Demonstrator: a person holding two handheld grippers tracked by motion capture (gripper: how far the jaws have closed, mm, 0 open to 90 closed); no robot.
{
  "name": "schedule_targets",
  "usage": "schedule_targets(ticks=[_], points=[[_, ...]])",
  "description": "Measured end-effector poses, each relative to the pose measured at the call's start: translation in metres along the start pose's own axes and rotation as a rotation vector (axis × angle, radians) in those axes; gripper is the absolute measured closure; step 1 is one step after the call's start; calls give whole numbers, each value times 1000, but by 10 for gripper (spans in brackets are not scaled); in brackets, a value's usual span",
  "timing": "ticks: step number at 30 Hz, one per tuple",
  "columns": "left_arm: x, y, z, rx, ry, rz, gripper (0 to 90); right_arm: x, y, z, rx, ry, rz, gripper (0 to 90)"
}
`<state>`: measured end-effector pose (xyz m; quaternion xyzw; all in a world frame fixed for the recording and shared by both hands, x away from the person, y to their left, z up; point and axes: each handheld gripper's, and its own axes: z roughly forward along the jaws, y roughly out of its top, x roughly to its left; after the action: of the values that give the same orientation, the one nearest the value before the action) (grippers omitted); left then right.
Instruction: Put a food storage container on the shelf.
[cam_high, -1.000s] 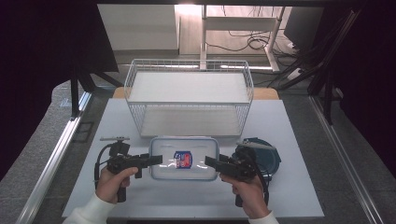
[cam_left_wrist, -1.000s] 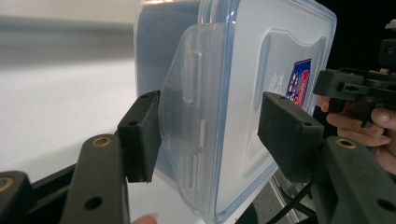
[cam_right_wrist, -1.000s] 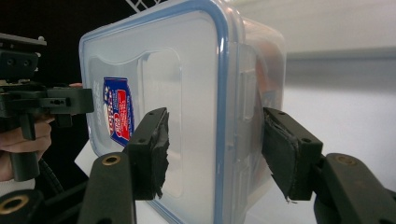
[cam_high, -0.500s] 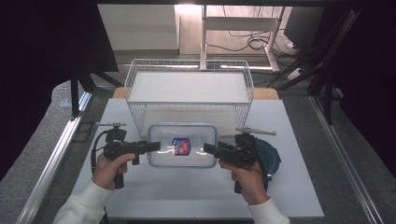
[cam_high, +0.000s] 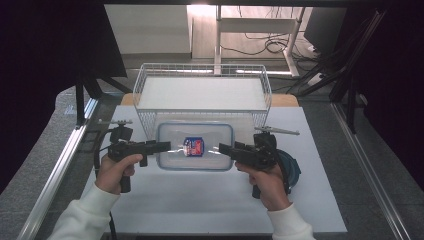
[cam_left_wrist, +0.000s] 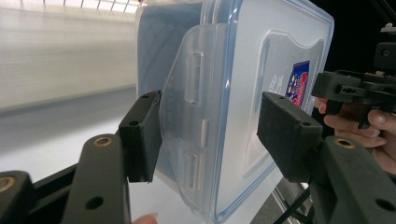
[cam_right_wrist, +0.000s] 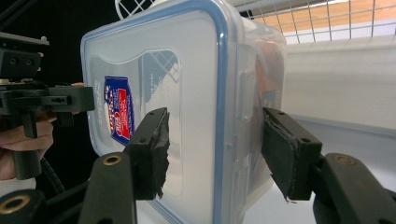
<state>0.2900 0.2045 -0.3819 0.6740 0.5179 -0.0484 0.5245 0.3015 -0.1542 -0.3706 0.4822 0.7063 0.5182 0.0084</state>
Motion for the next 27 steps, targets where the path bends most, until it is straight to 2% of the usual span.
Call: schedule_targets(ticks=[18, 27], points=[[-13, 32, -7, -10, 9, 43, 418, 5, 27, -6, -34, 12, -9, 433], [-13, 46, -10, -18, 16, 48, 419, 4, 41, -2, -40, 26, -11, 436]])
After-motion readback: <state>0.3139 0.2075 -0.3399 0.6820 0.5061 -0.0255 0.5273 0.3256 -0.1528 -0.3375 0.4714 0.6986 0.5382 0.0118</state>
